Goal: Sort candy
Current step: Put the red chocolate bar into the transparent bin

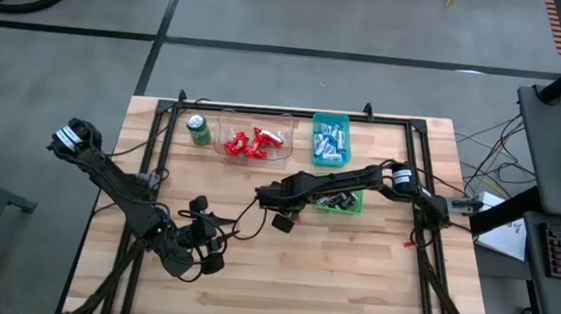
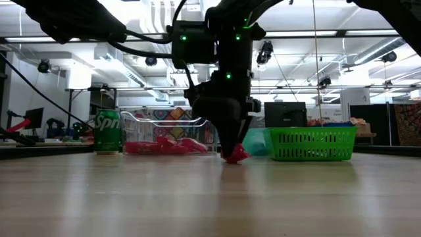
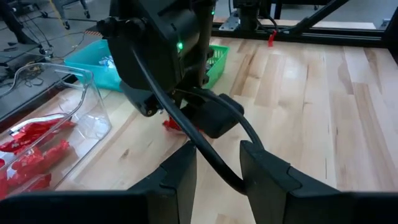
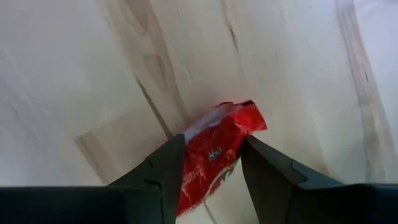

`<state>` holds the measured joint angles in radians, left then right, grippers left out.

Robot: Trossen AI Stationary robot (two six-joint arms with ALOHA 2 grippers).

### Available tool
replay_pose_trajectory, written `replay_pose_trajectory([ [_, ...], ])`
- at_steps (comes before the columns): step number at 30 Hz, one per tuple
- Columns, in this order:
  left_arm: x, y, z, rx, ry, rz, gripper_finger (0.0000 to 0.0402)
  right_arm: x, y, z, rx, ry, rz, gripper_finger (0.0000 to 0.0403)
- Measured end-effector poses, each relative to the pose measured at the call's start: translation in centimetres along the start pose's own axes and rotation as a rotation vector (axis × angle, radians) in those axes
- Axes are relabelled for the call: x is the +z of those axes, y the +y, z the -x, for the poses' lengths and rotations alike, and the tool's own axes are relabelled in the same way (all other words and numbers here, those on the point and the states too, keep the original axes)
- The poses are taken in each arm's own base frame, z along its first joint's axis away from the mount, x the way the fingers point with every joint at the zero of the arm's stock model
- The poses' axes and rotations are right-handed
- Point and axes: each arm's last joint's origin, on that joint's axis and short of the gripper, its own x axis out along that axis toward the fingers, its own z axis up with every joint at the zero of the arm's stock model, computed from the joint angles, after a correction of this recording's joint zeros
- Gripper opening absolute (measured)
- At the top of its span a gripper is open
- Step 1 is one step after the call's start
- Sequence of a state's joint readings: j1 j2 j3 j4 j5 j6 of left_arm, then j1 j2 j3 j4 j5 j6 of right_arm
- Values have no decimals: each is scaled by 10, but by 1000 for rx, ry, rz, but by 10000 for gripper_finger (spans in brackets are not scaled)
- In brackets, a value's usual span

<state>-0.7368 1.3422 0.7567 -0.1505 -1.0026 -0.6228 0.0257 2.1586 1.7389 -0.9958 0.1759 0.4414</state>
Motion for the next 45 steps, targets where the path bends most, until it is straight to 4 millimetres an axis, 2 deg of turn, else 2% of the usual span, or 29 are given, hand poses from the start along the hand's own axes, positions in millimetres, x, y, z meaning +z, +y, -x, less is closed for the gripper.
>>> replay_pose_trajectory([
  [6,0,0,0,1,-1,1,103,4,2,-2,18,-55,34,112],
  [13,0,0,0,4,-3,1,103,6,1,-5,40,-72,79,21],
  [16,0,0,0,4,-3,1,103,6,2,-2,47,-78,93,16],
  [20,0,0,0,3,-3,2,103,5,4,12,74,-103,123,14],
  [25,1,0,0,3,-6,10,103,3,8,42,110,-204,155,13],
  [29,1,0,0,-1,-4,19,103,3,15,58,160,-370,214,13],
  [32,0,0,1,-6,1,16,103,9,16,71,216,-580,237,12],
  [36,-1,-2,3,-14,2,18,103,22,-8,77,144,-811,193,12],
  [40,-3,-4,7,-33,2,16,103,45,-54,80,24,-989,78,12],
  [42,-3,-5,9,-37,1,14,103,57,-79,74,-9,-1027,18,12],
  [45,-3,-5,9,-39,1,14,103,69,-112,51,-51,-1014,-49,12],
])
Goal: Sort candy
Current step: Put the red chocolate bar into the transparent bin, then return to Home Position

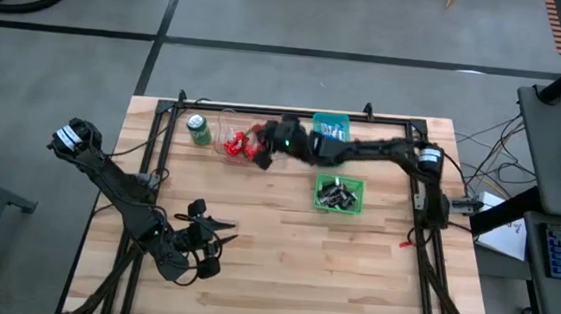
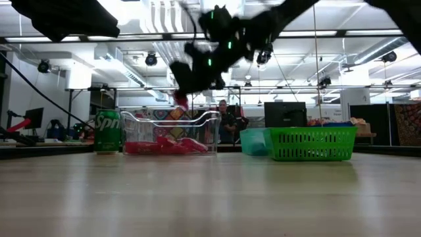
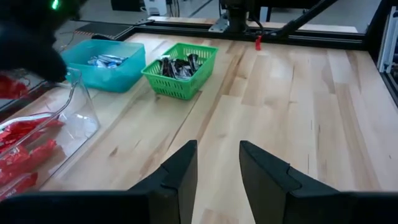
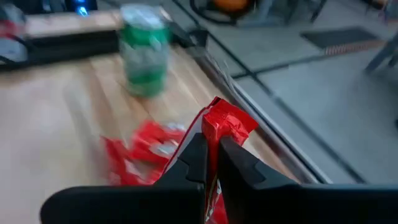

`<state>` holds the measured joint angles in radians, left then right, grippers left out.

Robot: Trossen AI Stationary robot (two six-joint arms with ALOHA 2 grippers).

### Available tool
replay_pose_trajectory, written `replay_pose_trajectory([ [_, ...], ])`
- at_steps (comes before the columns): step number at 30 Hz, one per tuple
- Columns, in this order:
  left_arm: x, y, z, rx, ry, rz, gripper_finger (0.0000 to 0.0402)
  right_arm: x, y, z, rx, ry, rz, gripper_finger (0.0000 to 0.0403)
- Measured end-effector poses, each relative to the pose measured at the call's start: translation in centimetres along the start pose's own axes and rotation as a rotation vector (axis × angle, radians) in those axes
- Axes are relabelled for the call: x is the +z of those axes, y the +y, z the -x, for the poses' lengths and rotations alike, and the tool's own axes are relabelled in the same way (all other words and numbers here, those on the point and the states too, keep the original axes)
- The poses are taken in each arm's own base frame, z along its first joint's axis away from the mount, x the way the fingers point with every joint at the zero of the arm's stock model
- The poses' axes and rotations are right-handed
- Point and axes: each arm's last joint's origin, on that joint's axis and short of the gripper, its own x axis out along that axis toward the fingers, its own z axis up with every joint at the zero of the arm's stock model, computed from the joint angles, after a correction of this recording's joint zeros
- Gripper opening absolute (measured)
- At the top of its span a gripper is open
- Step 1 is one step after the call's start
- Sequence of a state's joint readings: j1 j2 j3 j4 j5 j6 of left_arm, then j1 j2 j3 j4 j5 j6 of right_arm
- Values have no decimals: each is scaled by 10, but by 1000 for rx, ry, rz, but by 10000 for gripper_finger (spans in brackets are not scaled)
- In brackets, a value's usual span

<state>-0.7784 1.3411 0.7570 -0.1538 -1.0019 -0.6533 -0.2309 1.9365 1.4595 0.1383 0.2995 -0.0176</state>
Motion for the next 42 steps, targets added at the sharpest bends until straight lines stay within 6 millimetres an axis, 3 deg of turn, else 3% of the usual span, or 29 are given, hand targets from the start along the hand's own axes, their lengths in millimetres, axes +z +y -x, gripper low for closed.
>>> replay_pose_trajectory([
  [3,0,0,0,0,0,0,103,-14,-23,-19,27,24,-43,12],
  [8,0,0,0,1,-1,4,103,-32,-42,-34,83,74,-133,19],
  [18,3,3,1,91,-68,-37,103,-30,-46,-27,84,126,-105,134],
  [22,7,5,3,92,-79,-54,103,-20,-43,-16,144,123,-79,167],
  [28,14,9,8,76,-83,-119,103,-18,-7,28,279,56,22,175],
  [35,17,8,8,34,-73,-184,93,-46,32,106,411,-137,91,161],
  [38,24,7,8,25,-107,-194,83,-58,35,135,410,-155,121,154],
  [42,37,9,5,-34,-140,-254,73,-60,23,165,399,-211,119,147],
])
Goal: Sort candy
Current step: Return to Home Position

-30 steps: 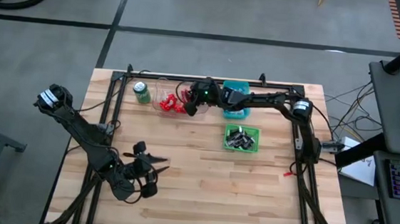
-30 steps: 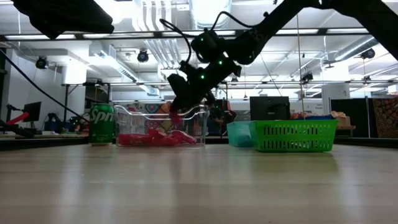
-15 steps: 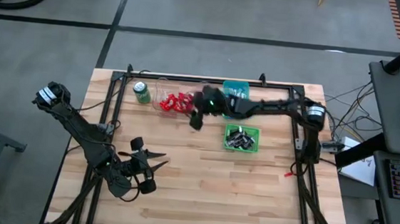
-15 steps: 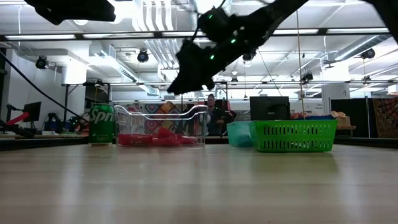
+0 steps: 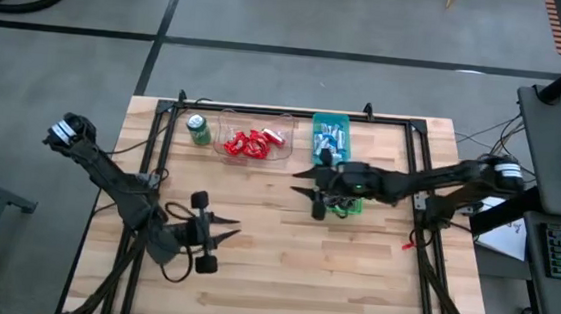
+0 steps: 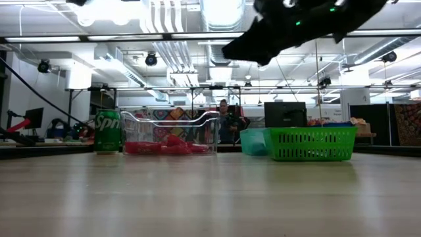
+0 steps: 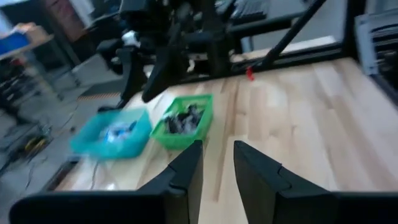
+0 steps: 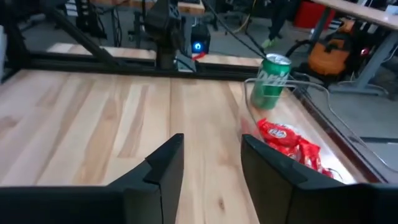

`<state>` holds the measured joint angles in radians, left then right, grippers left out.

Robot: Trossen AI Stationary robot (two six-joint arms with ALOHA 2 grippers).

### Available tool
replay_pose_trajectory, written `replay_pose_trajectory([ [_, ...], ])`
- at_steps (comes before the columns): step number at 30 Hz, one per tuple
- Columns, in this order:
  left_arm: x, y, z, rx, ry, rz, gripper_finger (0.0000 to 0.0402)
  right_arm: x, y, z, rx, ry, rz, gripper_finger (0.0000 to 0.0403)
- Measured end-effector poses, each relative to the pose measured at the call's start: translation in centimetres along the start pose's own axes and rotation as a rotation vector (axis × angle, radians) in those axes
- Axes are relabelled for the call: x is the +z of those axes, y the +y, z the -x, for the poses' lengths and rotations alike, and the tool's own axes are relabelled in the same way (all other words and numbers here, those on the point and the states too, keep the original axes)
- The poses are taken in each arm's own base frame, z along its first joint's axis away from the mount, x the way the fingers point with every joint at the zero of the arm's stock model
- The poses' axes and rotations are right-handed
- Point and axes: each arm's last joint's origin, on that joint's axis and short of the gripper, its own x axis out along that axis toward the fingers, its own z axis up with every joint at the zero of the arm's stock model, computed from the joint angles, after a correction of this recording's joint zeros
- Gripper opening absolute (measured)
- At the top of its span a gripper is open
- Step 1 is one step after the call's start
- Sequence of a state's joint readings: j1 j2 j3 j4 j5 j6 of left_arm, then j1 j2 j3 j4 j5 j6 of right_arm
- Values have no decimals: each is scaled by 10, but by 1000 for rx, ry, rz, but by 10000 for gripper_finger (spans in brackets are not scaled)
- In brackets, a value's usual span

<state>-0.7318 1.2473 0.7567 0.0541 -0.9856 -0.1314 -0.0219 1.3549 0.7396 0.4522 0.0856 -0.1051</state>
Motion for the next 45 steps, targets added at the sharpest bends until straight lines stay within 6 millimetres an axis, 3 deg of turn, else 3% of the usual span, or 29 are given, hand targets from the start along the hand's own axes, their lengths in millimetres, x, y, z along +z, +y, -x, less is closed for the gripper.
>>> replay_pose_trajectory([
  [5,13,19,-15,-109,-42,-81,61,0,-2,31,2,-45,-2,143],
  [11,2,50,-22,-129,-39,-83,47,-19,-4,61,-3,-69,-5,145],
  [16,-7,67,-6,-210,-209,-25,41,-38,-4,83,-12,-131,-10,138],
  [29,-54,121,34,-101,-369,119,40,-64,-5,124,-23,-280,-50,126],
  [38,-67,140,58,-105,-350,157,40,-79,-5,147,-31,-360,-56,121],
  [45,-81,146,66,-101,-393,204,40,-89,-5,158,-36,-403,-59,112],
])
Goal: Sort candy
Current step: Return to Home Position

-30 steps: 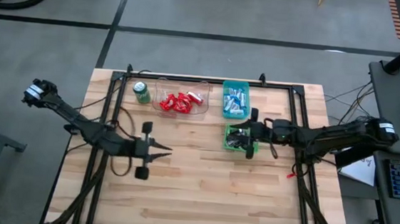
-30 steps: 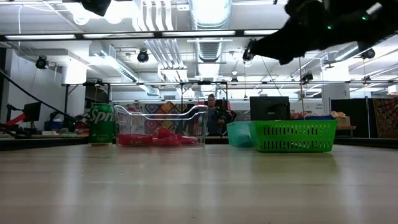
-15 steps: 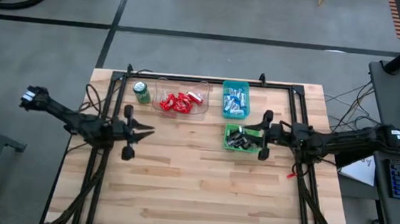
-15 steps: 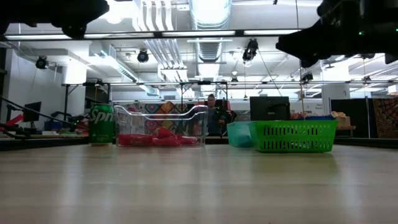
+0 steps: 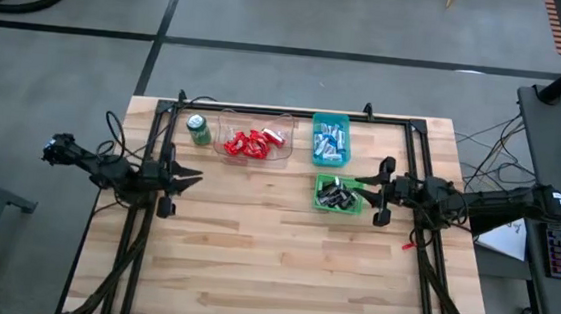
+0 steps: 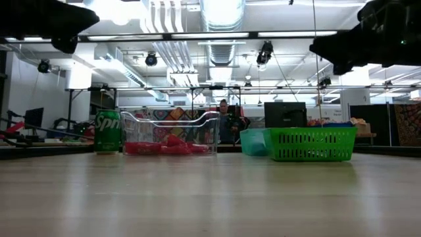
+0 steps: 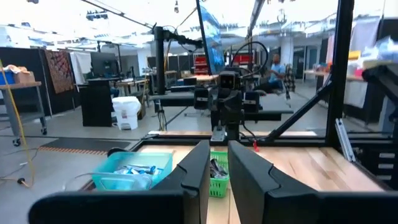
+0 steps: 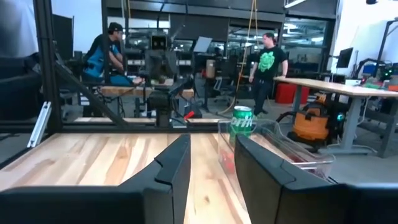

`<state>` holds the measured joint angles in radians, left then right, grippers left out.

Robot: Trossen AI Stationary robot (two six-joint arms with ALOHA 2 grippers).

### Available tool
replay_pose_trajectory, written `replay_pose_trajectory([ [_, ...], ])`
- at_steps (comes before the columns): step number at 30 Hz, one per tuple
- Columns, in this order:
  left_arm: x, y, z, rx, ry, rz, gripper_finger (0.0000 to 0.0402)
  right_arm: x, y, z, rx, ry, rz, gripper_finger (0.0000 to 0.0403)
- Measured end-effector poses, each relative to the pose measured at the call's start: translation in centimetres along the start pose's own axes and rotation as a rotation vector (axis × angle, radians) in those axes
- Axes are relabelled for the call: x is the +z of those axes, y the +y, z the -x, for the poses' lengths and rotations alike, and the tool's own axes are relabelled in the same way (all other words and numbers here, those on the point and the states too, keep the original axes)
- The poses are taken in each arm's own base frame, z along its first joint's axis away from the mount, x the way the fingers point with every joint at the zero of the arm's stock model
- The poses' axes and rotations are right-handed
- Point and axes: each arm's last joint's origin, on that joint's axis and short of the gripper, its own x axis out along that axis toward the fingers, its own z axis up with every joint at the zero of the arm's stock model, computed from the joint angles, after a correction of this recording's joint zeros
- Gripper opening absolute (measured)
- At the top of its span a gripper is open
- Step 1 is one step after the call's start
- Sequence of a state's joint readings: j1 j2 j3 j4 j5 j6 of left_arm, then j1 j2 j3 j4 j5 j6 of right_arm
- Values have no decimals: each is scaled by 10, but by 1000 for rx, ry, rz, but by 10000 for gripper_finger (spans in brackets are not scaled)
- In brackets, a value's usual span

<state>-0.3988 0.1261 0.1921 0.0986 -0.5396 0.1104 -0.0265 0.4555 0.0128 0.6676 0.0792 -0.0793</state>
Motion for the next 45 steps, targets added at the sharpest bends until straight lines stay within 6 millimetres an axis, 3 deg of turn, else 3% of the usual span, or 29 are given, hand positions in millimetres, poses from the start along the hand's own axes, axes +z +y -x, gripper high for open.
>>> replay_pose_trajectory([
  [11,-47,-2,5,11,4,75,40,11,-2,11,-8,-78,38,107],
  [26,-58,-4,2,18,119,66,40,3,-3,33,2,10,104,100],
  [39,-70,-6,-3,105,232,19,40,-12,-2,32,21,162,154,86],
  [45,-73,-7,-4,101,270,-9,40,-13,-1,32,19,173,72,82],
])
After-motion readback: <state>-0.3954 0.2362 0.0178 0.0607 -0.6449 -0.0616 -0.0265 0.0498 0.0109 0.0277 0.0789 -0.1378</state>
